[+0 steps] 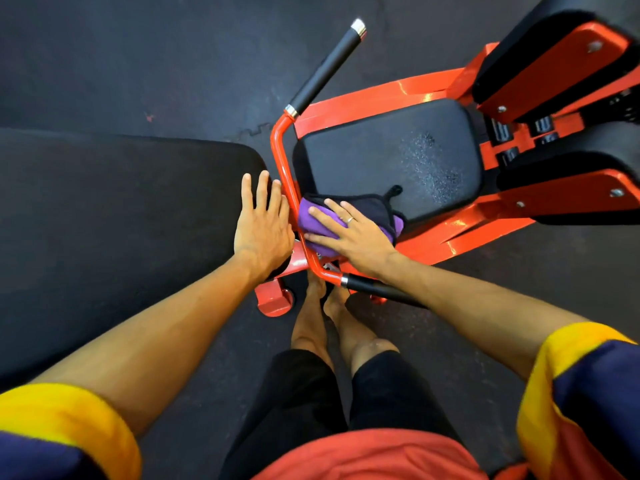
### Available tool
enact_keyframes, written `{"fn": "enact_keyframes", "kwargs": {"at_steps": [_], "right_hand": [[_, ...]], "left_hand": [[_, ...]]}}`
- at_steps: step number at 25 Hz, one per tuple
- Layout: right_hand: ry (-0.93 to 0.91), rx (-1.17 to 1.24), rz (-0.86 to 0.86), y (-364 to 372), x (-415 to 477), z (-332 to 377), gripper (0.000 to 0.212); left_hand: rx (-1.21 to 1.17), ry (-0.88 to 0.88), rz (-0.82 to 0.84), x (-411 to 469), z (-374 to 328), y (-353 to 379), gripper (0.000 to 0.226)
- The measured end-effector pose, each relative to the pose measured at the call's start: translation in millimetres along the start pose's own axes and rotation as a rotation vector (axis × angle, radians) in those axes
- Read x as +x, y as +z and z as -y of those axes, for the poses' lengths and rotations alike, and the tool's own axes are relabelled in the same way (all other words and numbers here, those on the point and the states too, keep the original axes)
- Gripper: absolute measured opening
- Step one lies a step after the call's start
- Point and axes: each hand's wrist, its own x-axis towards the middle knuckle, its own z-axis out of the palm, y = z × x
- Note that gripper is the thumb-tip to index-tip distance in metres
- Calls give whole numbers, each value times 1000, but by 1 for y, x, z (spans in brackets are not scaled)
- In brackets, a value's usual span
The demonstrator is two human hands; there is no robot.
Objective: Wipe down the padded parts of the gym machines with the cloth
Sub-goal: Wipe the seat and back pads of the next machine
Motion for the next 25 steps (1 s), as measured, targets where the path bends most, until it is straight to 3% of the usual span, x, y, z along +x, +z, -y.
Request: {"fn": "enact_keyframes", "kwargs": {"at_steps": [3, 8, 11, 14, 18, 22, 25], "right_hand": [[-13, -21, -37, -4, -26, -26, 62], [243, 27, -84, -16, -94, -76, 66], [293, 43, -67, -11, -62, -52, 75], [339, 103, -78, -8, -24, -21, 67], [377, 75, -98, -12, -21, -39, 56], [826, 131, -169, -28, -21, -61, 54], [1002, 175, -200, -29, -27, -33, 58]], "left_hand": [[0, 18, -5, -4, -2, 0, 72], [-18, 40, -30, -4, -5, 1, 72], [-17, 47, -37, -1, -4, 2, 72], [-3, 51, -43, 1, -6, 2, 72], [-27, 55, -34, 2, -5, 2, 71], [-163, 95, -70, 13, -17, 6, 70], [-568, 37, -158, 46, -39, 4, 72]]}}
